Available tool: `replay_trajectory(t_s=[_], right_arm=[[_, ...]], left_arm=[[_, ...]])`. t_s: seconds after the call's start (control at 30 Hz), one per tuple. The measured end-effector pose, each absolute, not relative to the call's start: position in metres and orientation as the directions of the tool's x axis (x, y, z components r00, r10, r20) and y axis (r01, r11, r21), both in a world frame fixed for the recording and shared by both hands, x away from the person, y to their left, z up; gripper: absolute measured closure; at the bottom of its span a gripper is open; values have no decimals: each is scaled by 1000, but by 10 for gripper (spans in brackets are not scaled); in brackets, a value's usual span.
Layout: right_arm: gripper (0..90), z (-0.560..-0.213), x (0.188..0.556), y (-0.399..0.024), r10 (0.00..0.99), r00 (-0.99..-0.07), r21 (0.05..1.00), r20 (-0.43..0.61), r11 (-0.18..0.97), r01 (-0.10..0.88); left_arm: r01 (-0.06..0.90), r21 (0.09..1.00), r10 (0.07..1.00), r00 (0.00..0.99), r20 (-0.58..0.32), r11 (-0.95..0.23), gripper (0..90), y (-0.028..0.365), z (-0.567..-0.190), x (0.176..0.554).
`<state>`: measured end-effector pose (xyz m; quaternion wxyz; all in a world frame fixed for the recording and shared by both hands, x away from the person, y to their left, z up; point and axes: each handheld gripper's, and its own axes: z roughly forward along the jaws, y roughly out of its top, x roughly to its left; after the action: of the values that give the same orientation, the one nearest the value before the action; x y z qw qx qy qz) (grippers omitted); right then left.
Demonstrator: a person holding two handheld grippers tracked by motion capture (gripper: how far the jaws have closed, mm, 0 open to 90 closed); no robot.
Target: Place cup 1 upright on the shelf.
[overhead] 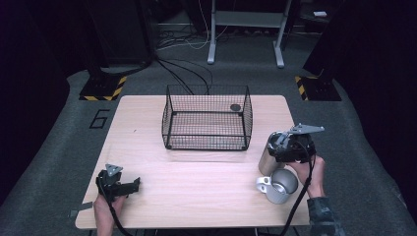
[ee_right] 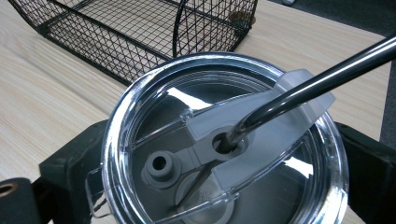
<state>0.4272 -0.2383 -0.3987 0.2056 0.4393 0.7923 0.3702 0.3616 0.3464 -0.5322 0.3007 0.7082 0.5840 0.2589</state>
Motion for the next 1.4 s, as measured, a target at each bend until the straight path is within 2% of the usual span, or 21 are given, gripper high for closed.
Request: replay_trajectory(t_s=[0.47,1.4], right_arm=[[36,-380,423,-233,843,-537,781,-27,353,515],[35,-364,420,-205,809,-586,777,-44,396,489]], left_arm=[[673,727,983,184,14,-137,5,347,-532,362],[671,730,983,182,15,-135,5,346,-532,362]])
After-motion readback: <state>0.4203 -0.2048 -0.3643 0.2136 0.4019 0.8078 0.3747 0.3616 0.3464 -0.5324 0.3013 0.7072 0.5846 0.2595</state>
